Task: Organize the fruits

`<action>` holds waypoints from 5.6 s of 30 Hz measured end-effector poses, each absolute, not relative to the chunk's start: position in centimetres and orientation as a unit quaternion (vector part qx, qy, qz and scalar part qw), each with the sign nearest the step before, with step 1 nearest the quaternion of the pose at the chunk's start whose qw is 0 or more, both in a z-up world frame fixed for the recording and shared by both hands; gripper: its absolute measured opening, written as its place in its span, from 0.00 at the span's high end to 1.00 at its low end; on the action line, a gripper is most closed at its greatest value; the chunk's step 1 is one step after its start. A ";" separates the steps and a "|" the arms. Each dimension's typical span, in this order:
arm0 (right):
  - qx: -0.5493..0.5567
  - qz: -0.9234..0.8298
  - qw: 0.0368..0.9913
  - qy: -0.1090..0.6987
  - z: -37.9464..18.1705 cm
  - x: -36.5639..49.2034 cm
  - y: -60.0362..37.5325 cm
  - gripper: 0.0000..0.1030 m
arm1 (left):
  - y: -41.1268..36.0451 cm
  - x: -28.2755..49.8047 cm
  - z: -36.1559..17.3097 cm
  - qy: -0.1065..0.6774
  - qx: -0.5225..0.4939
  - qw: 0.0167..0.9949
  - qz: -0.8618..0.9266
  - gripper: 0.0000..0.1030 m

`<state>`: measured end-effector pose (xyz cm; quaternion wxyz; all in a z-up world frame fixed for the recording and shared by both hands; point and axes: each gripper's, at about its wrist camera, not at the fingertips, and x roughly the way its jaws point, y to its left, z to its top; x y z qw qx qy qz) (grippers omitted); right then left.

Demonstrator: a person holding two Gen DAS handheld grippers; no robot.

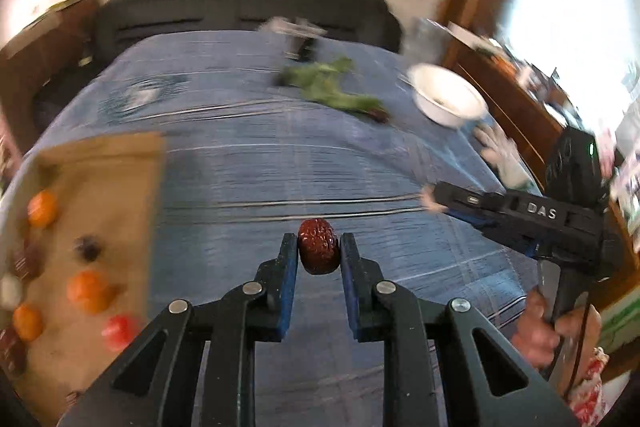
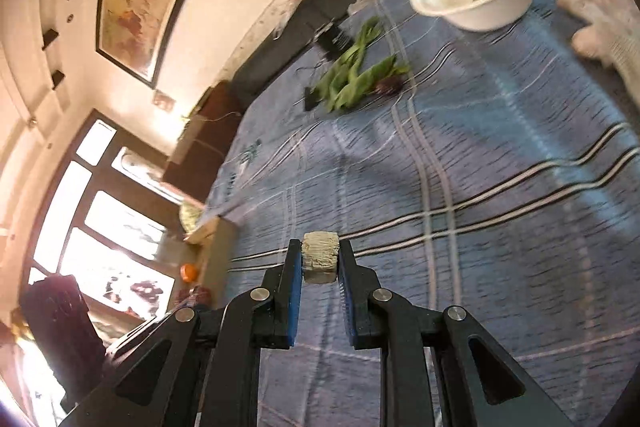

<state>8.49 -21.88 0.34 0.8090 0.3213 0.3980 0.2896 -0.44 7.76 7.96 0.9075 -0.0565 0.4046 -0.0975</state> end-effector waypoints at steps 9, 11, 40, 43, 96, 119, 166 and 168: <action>0.298 0.282 0.803 0.432 -1.0 8.5 -19.2 0.82 | 22.5 -6.1 7.4 0.399 -0.141 0.905 0.045 0.80; 0.277 0.272 0.809 0.442 -0.9 8.3 -17.9 0.82 | 24.1 -6.8 7.0 0.402 -0.152 0.901 0.057 0.80; 0.015 0.400 0.788 0.468 3.9 2.5 13.3 0.80 | 30.9 -11.4 6.3 0.394 -0.187 0.897 0.068 0.46; 0.006 0.396 0.793 0.464 4.0 2.4 13.9 0.77 | 31.4 -11.6 6.6 0.392 -0.188 0.898 0.071 0.43; 0.077 0.145 0.929 0.332 5.1 -6.6 -9.0 0.19 | 15.1 -10.4 9.3 0.357 -0.013 0.927 0.112 0.07; 0.005 0.103 0.944 0.315 5.7 -7.9 -7.5 0.12 | 17.2 -11.6 9.3 0.347 -0.048 0.929 0.117 0.07; -0.039 0.120 0.949 0.289 6.4 -10.5 -4.6 0.07 | 19.7 -15.9 11.8 0.250 -0.088 0.950 0.166 0.07; -0.038 0.121 0.949 0.289 6.3 -10.5 -4.6 0.07 | 19.7 -16.2 12.0 0.238 -0.092 0.952 0.169 0.06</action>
